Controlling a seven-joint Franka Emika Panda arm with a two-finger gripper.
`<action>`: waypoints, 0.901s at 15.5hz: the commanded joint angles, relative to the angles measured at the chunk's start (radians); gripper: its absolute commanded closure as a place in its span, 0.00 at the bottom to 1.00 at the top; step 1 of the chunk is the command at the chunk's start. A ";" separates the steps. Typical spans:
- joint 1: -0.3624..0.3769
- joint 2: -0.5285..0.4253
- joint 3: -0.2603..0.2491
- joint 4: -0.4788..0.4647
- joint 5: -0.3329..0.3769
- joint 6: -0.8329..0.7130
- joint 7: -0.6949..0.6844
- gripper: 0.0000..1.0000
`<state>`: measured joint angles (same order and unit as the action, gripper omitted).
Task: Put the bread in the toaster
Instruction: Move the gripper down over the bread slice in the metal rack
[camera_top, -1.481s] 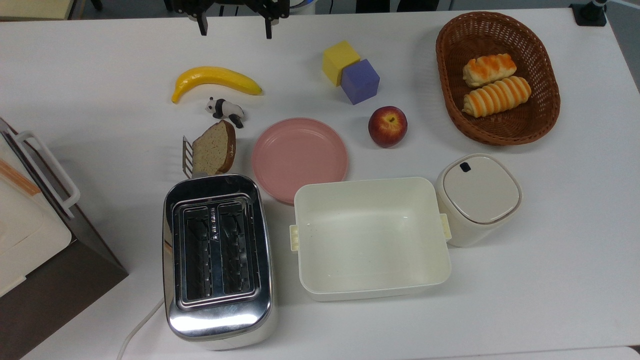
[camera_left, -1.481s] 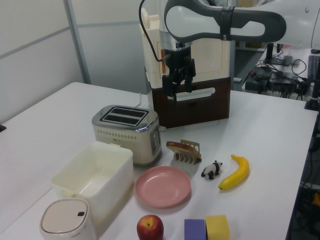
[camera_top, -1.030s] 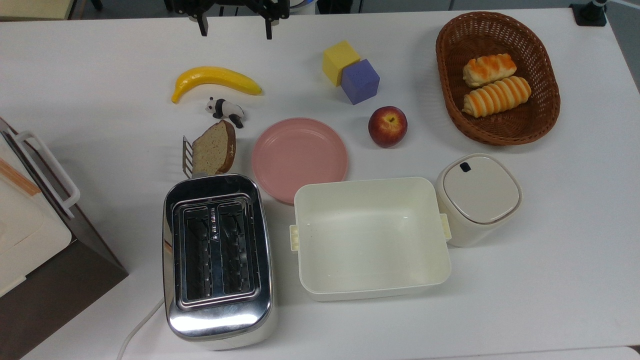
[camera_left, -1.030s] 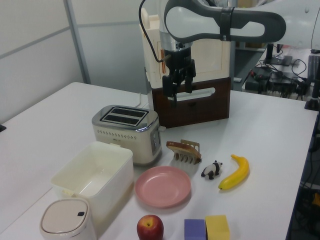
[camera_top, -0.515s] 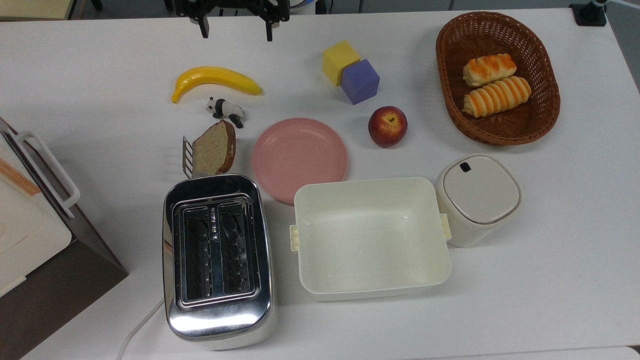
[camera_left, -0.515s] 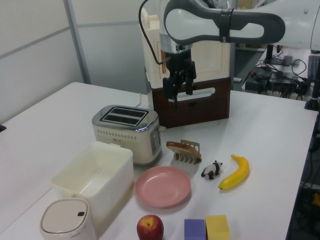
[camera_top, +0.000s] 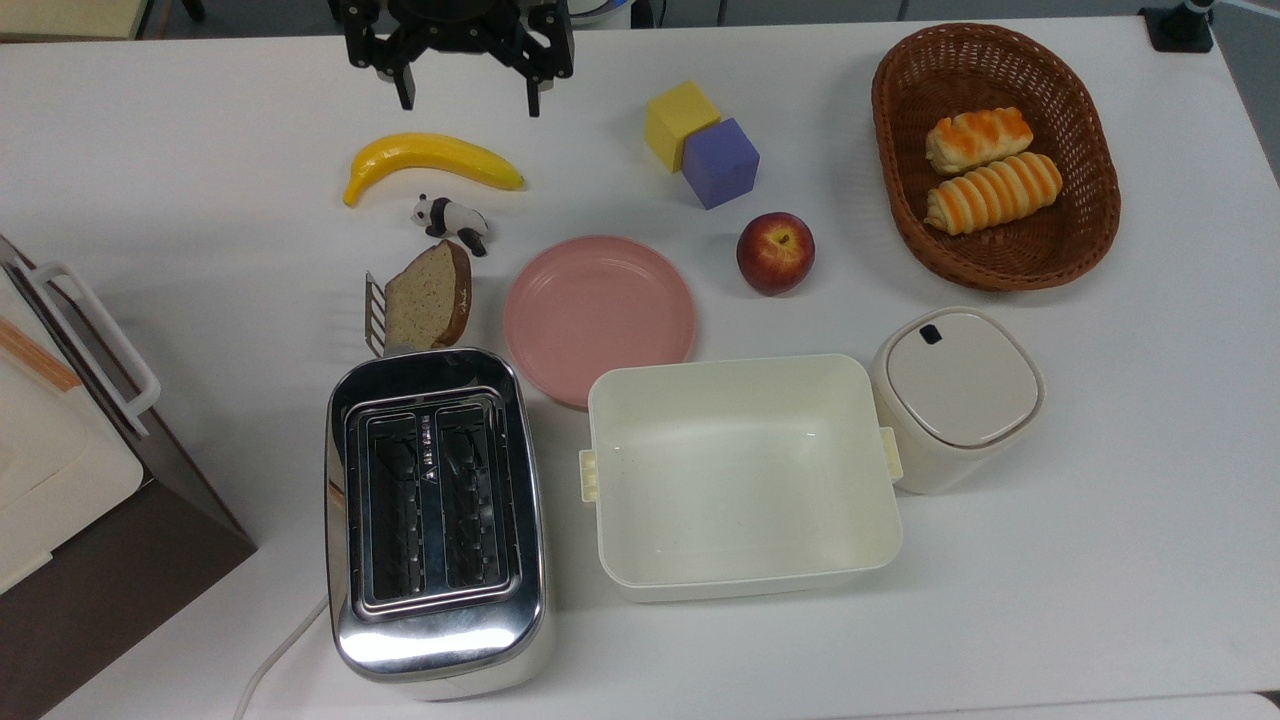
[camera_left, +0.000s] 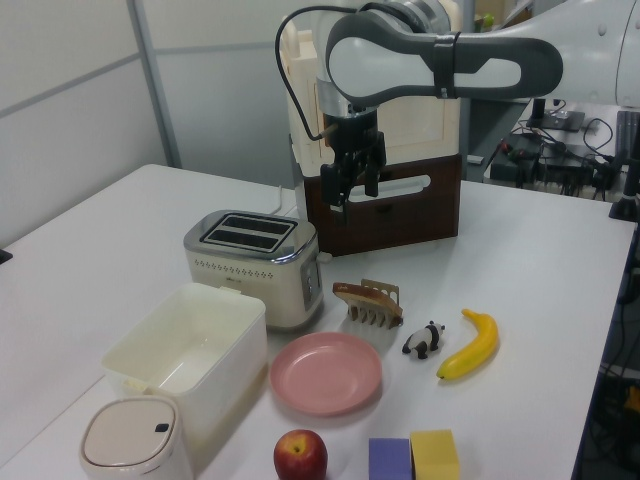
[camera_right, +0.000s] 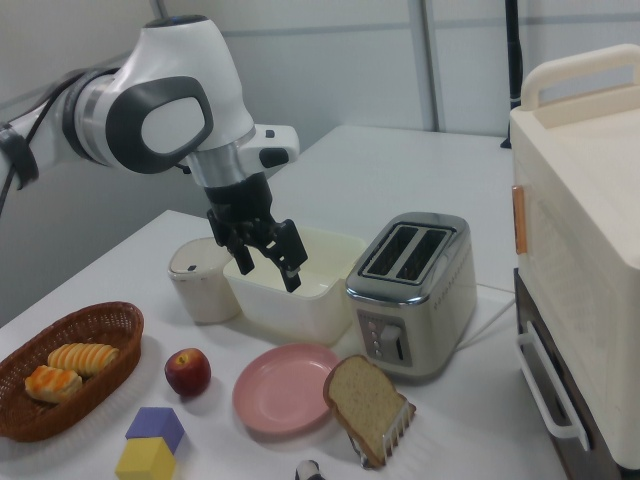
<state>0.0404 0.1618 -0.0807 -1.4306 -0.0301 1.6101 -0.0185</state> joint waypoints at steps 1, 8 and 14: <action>0.001 -0.019 -0.010 -0.068 -0.014 0.098 -0.018 0.00; -0.001 -0.018 -0.010 -0.224 -0.074 0.269 -0.012 0.00; -0.005 -0.015 -0.010 -0.313 -0.099 0.333 -0.012 0.00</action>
<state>0.0310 0.1764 -0.0856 -1.6775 -0.1061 1.9036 -0.0185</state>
